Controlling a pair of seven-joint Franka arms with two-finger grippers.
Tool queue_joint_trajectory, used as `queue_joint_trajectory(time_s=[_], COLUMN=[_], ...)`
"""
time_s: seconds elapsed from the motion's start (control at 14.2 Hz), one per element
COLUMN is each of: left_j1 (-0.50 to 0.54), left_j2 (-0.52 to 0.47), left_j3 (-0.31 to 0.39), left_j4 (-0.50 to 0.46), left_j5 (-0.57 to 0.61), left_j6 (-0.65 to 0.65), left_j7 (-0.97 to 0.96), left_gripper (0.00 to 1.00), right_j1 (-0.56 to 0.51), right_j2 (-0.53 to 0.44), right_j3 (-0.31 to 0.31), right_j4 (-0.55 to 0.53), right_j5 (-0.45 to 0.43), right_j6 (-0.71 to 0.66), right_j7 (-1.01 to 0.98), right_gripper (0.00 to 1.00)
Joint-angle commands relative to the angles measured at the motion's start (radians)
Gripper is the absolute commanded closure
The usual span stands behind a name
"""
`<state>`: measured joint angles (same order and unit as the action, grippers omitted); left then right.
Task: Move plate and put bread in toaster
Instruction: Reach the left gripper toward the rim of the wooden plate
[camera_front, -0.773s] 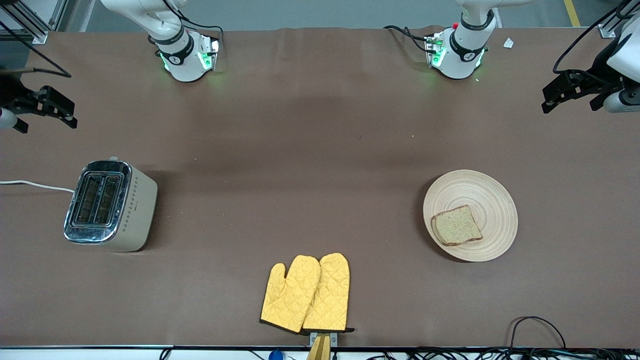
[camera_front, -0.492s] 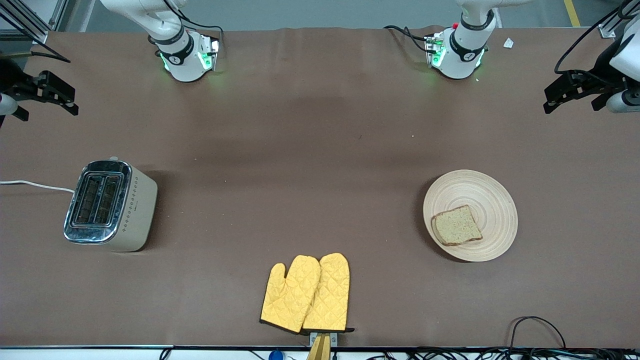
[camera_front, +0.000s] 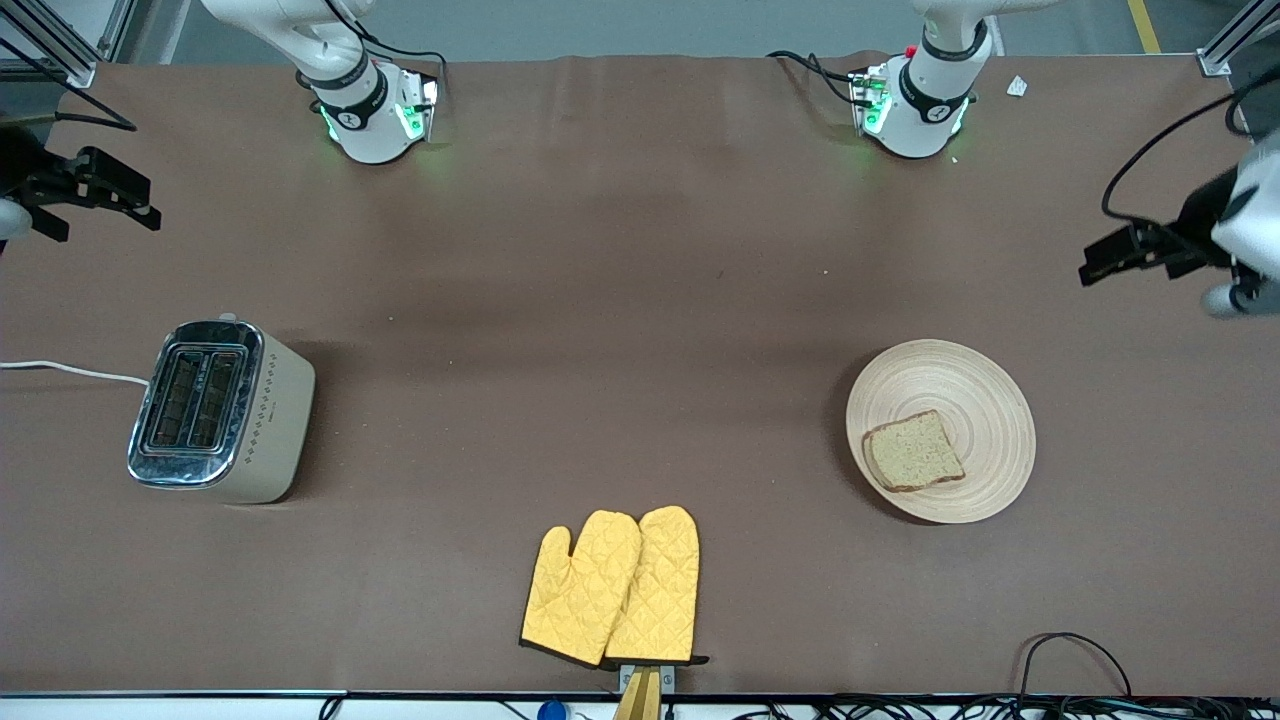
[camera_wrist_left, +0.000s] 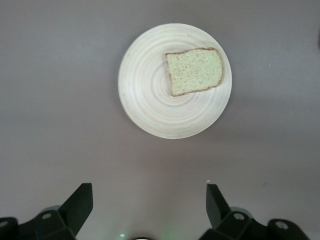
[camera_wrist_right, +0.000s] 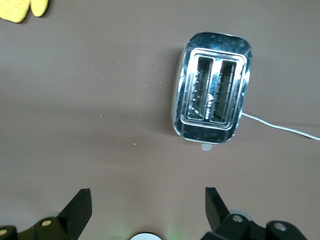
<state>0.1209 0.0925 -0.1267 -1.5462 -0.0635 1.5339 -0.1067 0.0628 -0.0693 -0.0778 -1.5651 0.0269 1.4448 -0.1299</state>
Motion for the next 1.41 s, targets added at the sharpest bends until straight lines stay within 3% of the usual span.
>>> queue_joint_trajectory(time_s=[0.0, 0.56, 0.91, 1.34], left_j1=[0.103, 0.373, 0.454, 0.453], left_j2=[0.125, 0.472, 0.677, 0.768], left_j3=[0.002, 0.002, 0.002, 0.002], left_j4=[0.028, 0.021, 0.026, 0.031], left_j5=[-0.132, -0.478, -0.679, -0.740], left_j6=[0.041, 0.152, 0.172, 0.215], left_j7=[0.099, 0.566, 0.863, 1.021], left_gripper=[0.00, 0.00, 0.02, 0.33], right_j1=[-0.018, -0.023, -0.031, -0.029], right_j2=[-0.010, -0.012, -0.009, -0.009], right_j3=[0.004, 0.004, 0.003, 0.004], right_j4=[-0.012, -0.015, -0.019, -0.018], right_j5=[0.030, 0.042, 0.068, 0.068], right_j6=[0.009, 0.008, 0.008, -0.011], right_j7=[-0.011, -0.008, -0.008, -0.010], right_gripper=[0.00, 0.00, 0.00, 0.00])
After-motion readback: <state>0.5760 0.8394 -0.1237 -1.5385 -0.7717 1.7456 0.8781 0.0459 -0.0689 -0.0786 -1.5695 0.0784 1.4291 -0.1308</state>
